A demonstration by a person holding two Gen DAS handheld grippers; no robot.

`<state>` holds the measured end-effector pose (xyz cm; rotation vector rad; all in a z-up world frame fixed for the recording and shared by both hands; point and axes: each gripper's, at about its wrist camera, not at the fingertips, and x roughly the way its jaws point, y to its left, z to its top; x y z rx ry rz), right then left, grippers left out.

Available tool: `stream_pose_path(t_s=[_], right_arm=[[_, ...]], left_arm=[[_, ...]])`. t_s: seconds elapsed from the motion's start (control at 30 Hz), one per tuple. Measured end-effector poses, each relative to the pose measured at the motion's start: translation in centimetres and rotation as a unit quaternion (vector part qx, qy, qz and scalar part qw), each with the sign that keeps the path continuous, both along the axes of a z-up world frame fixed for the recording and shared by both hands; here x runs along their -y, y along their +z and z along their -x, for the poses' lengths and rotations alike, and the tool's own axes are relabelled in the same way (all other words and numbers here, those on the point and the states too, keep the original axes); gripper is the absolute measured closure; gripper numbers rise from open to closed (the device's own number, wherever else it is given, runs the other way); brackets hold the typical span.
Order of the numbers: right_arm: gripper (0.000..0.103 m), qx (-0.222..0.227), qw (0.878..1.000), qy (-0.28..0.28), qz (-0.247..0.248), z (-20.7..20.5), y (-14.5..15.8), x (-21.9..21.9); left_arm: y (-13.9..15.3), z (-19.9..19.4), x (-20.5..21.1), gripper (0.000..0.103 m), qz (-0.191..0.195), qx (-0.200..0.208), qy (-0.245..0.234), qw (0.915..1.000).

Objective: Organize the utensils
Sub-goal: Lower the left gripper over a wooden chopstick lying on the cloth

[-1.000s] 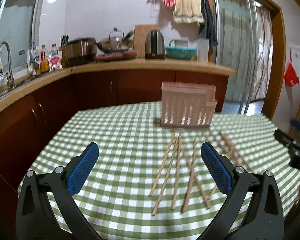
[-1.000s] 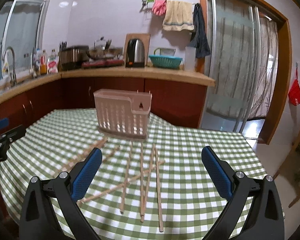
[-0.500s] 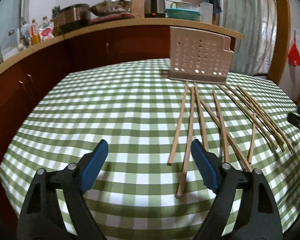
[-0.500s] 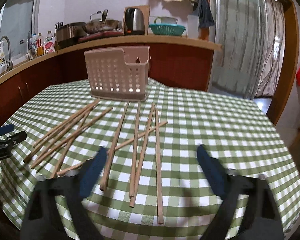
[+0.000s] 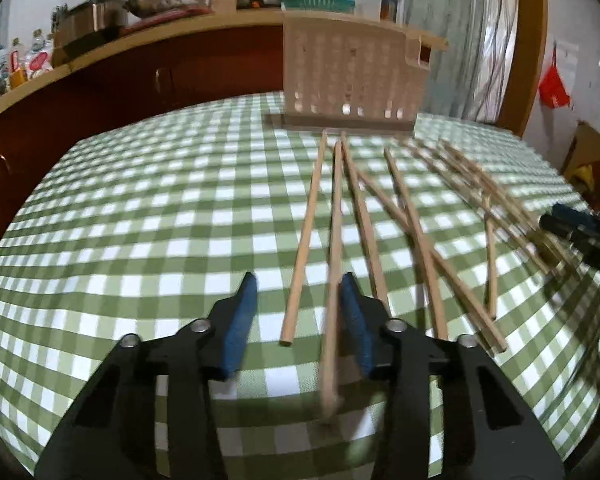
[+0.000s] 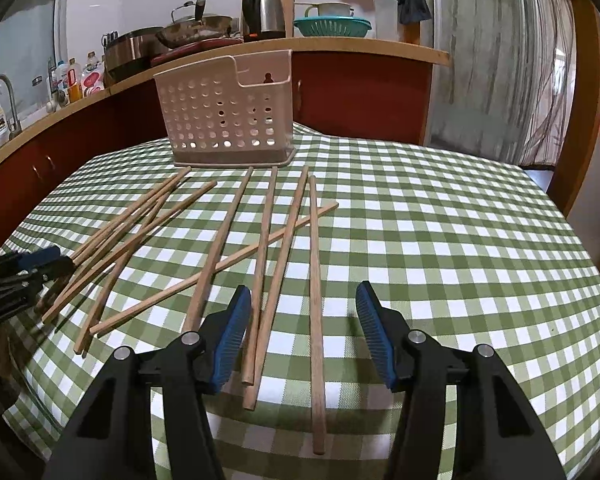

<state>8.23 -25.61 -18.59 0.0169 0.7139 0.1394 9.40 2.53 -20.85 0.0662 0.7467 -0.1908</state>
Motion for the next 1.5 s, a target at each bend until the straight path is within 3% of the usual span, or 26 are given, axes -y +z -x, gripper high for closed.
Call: stream_pose_path(t_s=[0.13,0.23,0.37,0.73,1.0,1.1,1.27,1.5], right_arm=[[0.049,0.003,1.0,-0.001,-0.007,-0.1,0.1,0.3],[0.049,0.007,1.0,0.0,-0.009,-0.1,0.3,0.4],[0.049,0.007,1.0,0.001,-0.012,-0.3,0.3,0.3],[0.049,0.003,1.0,0.001,-0.017,-0.3,0.2,0.1],[0.049,0.008,1.0,0.002,-0.02,-0.4,0.3,0.0],[0.049,0.004,1.0,0.003,-0.017,-0.5,0.2,-0.2],[0.049,0.004,1.0,0.002,-0.019,-0.4,0.1,-0.1],[0.049,0.008,1.0,0.001,-0.021,-0.2,0.3,0.0]], left_arm=[[0.0,-0.3,0.4,0.063,-0.007,-0.003,-0.001,1.0],[0.4,-0.1,0.1,0.072,-0.003,-0.003,0.006,1.0],[1.3,0.5,-0.4,0.072,0.001,0.014,0.016,0.9998],[0.0,-0.3,0.2,0.071,0.005,-0.006,-0.008,0.9999],[1.1,0.1,-0.8,0.071,0.017,0.008,0.008,0.9998],[0.5,-0.2,-0.7,0.071,0.011,-0.003,0.007,0.9999],[0.2,-0.1,-0.4,0.069,0.034,-0.008,-0.015,0.9993],[0.5,0.0,-1.0,0.071,0.046,-0.004,-0.009,0.9989]])
